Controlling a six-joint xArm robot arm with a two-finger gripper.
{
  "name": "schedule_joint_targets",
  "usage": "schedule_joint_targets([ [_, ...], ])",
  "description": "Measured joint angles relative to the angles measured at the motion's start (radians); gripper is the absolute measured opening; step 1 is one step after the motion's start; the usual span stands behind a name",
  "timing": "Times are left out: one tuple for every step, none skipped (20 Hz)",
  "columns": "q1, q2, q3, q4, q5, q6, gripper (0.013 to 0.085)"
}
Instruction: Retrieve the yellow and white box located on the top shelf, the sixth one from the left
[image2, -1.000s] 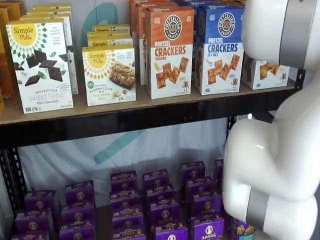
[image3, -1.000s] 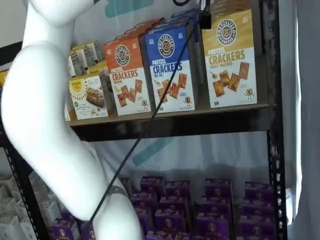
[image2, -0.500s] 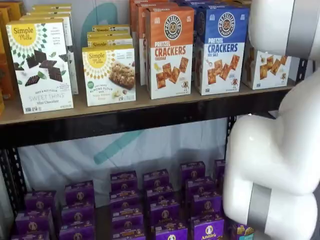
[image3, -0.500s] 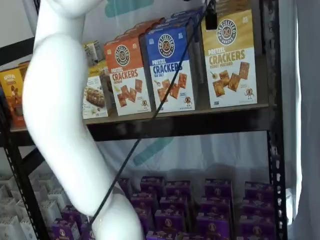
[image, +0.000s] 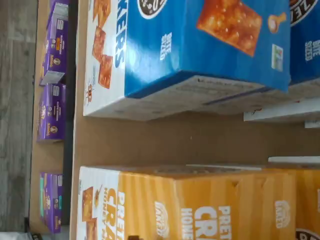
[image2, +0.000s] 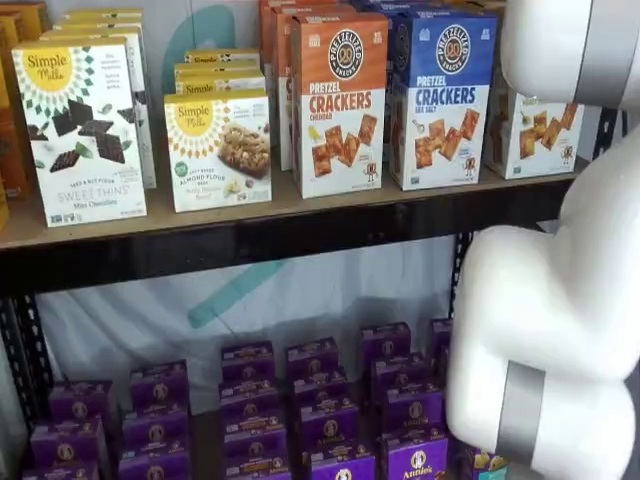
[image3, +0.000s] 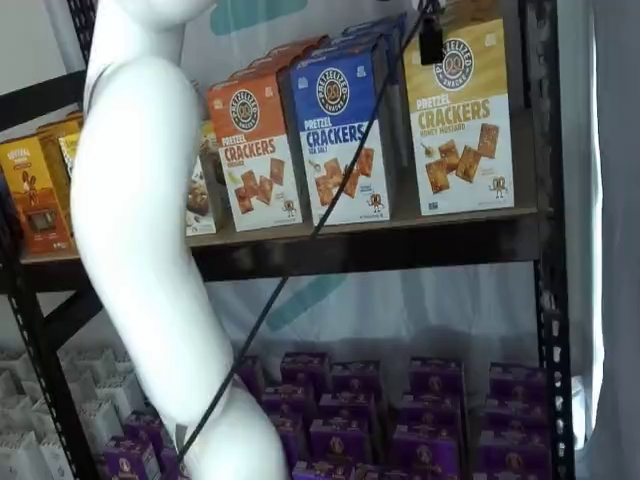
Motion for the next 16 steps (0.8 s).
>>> schedule_joint_targets([
  [0.002,0.005,-0.005,-0.005,0.004,0.002,0.0850],
  [0.006,0.013,-0.013,-0.015,0.010,0.004,0.0850],
  [0.010,0.020,-0.020,-0.025,0.016,0.006,0.0850],
  [0.012,0.025,-0.026,-0.031,0.021,0.007,0.0850],
  [0.015,0.036,-0.040,-0.044,0.037,0.011,0.0850],
  [0.017,0.045,-0.053,-0.053,0.051,0.013,0.0850],
  [0.019,0.055,-0.066,-0.060,0.066,0.016,0.0850],
  [0.020,0.063,-0.079,-0.066,0.079,0.018,0.0850],
  [0.020,0.068,-0.087,-0.069,0.087,0.019,0.0850],
  [0.020,0.073,-0.093,-0.071,0.092,0.020,0.0850],
  [0.019,0.079,-0.101,-0.072,0.100,0.020,0.0850],
  [0.019,0.085,-0.112,-0.075,0.110,0.022,0.0850],
  [0.019,0.092,-0.125,-0.079,0.122,0.023,0.0850],
  [0.020,0.098,-0.136,-0.081,0.132,0.025,0.0850],
  [0.021,0.104,-0.146,-0.086,0.141,0.027,0.0850],
  [0.024,0.109,-0.157,-0.094,0.150,0.029,0.0850],
])
